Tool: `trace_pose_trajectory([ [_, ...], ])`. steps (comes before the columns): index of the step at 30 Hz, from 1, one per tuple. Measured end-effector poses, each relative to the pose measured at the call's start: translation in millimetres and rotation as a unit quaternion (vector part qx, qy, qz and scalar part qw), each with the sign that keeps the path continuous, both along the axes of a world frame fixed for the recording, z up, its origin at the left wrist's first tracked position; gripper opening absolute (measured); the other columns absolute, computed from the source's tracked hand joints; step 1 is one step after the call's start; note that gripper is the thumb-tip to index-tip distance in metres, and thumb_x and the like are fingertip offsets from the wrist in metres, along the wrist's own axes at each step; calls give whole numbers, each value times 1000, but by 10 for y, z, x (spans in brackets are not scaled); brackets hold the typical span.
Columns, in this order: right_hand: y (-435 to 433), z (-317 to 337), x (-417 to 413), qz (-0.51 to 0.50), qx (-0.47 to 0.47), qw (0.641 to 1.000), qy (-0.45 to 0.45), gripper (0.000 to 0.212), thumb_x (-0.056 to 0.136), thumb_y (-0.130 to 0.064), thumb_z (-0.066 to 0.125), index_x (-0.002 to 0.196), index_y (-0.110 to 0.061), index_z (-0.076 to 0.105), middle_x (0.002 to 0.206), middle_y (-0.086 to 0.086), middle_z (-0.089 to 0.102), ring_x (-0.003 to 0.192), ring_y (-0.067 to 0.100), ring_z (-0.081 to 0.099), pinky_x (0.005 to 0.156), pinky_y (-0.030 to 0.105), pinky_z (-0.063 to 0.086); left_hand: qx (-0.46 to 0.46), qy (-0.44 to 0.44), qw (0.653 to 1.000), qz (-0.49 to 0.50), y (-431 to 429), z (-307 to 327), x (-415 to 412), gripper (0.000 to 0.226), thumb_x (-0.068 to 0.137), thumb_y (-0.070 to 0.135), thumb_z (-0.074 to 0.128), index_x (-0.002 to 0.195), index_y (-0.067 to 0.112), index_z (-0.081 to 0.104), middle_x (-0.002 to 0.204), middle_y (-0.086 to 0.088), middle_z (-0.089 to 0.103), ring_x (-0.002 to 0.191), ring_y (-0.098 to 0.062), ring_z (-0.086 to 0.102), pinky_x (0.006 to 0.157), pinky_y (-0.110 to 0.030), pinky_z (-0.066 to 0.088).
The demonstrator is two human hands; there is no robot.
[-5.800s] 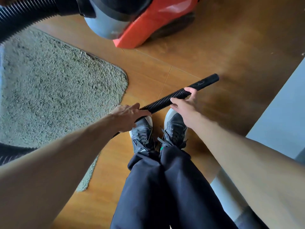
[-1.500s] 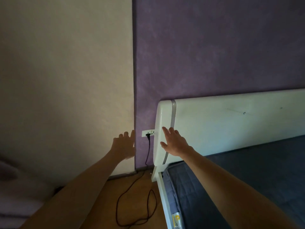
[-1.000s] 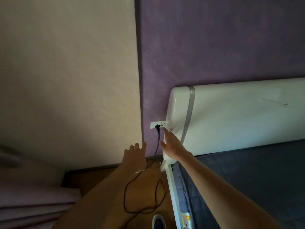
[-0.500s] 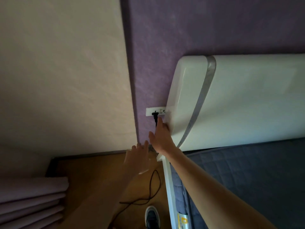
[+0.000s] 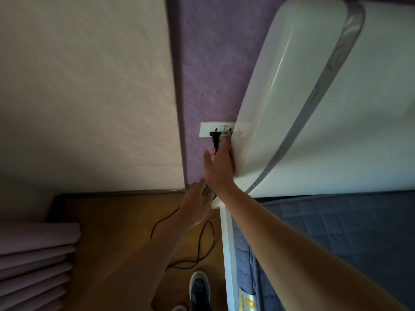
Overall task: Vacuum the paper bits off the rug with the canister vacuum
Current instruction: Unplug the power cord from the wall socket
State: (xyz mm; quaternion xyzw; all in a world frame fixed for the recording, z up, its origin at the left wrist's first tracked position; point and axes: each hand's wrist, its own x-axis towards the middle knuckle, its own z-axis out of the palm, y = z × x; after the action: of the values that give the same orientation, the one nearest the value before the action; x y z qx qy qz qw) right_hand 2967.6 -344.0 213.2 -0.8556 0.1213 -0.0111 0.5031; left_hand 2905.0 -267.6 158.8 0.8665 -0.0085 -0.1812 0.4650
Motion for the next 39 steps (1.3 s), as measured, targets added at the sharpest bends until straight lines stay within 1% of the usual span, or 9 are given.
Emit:
trace_pose_trajectory([
  [2, 28, -42, 0, -22, -12, 1000, -18, 52, 99, -13, 50, 145, -3, 29, 136, 19, 55, 127, 29, 53, 108, 42, 43, -15, -13, 1000, 19, 22, -13, -37, 18, 103, 17, 46, 113, 10, 60, 93, -2, 67, 79, -1, 61, 63, -13, 46],
  [6, 80, -100, 7, -62, -42, 994, -74, 42, 102, -14, 45, 141, 0, 38, 130, 20, 59, 122, 30, 57, 103, 40, 46, -38, -25, 999, 15, 133, -25, -158, 25, 104, 16, 46, 125, 12, 58, 110, 6, 65, 102, -2, 59, 78, 0, 43],
  [9, 127, -154, 14, -90, -69, 986, -123, 34, 103, -13, 43, 133, 3, 44, 123, 19, 63, 115, 29, 61, 96, 41, 52, -61, -37, 997, 28, 231, -54, -243, 29, 102, 11, 48, 129, 15, 58, 107, 6, 67, 99, -4, 64, 88, -18, 53],
  [15, 131, -208, 42, -101, -80, 980, -155, 27, 103, -9, 41, 126, 4, 48, 110, 17, 65, 103, 28, 64, 89, 38, 54, -89, -31, 995, 21, 435, -47, -300, 22, 101, 7, 48, 120, 11, 57, 82, 9, 64, 76, 0, 66, 68, -13, 52],
  [20, 106, -254, 59, -92, -84, 980, -157, 26, 103, -11, 40, 125, 2, 47, 104, 16, 64, 96, 25, 64, 84, 35, 54, -111, -10, 994, 18, 487, 34, -324, 19, 101, 8, 50, 119, 12, 55, 79, 4, 66, 73, -4, 68, 66, -18, 54],
  [26, 101, -262, 39, -92, -101, 977, -163, 19, 103, -9, 41, 116, 3, 49, 87, -1, 54, 77, 8, 53, 68, 14, 39, -174, 102, 979, 42, 424, 253, -377, 20, 102, 12, 50, 120, 20, 54, 84, -12, 69, 76, -22, 72, 68, -30, 62],
  [33, 94, -267, 40, -91, -88, 979, -160, 19, 103, -9, 40, 117, 2, 49, 94, 3, 60, 85, 10, 57, 72, 16, 42, -203, 133, 968, 70, 422, 380, -426, 21, 100, 10, 53, 117, 21, 58, 79, -10, 70, 75, -25, 73, 70, -44, 63],
  [37, 103, -223, 40, -93, -86, 981, -146, 17, 103, -6, 41, 115, 3, 49, 92, 11, 64, 80, 8, 54, 66, 9, 40, -219, 141, 961, 90, 414, 439, -466, 19, 100, 9, 52, 118, 15, 58, 83, -16, 70, 73, -23, 73, 64, -33, 62],
  [39, 101, -220, -32, -90, -77, 983, -144, 15, 102, -6, 40, 113, 2, 48, 87, 14, 63, 74, 10, 53, 62, 14, 42, -217, 160, 959, 89, 405, 453, -530, 15, 101, 10, 52, 114, 13, 58, 84, -17, 70, 70, -20, 71, 61, -26, 59],
])
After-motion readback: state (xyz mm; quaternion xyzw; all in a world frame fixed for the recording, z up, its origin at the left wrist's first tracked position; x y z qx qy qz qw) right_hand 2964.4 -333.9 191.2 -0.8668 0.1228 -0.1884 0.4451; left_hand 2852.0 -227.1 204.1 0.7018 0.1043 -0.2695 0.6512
